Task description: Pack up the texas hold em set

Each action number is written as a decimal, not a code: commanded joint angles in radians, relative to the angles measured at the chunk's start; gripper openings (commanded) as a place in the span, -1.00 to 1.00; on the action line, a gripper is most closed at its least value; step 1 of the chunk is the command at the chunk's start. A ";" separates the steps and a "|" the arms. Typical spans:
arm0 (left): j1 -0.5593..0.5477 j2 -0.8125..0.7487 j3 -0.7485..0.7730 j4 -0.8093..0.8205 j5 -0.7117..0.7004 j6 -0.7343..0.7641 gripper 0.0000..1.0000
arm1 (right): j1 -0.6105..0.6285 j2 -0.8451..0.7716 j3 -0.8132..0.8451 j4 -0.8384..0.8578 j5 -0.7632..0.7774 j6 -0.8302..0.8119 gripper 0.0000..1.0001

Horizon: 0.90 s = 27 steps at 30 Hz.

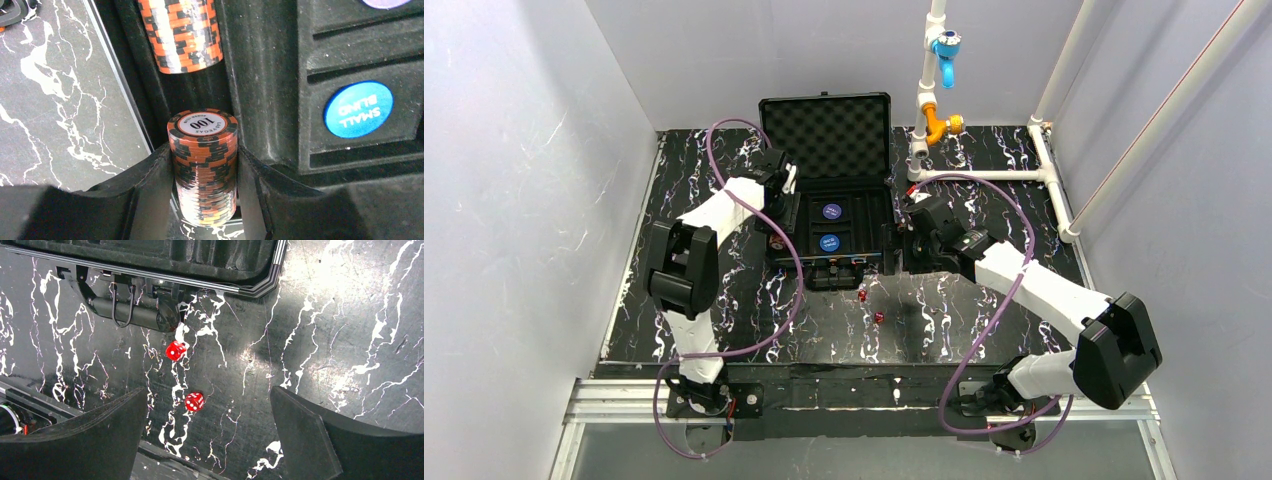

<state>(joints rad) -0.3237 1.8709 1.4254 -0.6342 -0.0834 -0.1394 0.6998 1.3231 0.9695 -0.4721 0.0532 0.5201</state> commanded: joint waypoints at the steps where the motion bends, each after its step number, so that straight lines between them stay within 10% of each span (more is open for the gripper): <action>1: 0.006 -0.005 0.049 -0.001 -0.041 -0.015 -1.00 | -0.004 -0.030 0.003 0.008 0.013 0.003 1.00; 14: 0.007 0.037 0.095 0.002 -0.096 -0.041 -1.00 | -0.005 -0.026 -0.005 0.011 0.014 0.002 1.00; 27: 0.007 0.030 0.143 -0.030 -0.101 -0.037 0.31 | -0.005 -0.020 -0.011 0.018 0.018 0.003 1.00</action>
<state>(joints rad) -0.3256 1.9480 1.5208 -0.6365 -0.1459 -0.1837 0.6998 1.3220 0.9657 -0.4713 0.0570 0.5205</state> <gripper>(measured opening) 0.606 0.997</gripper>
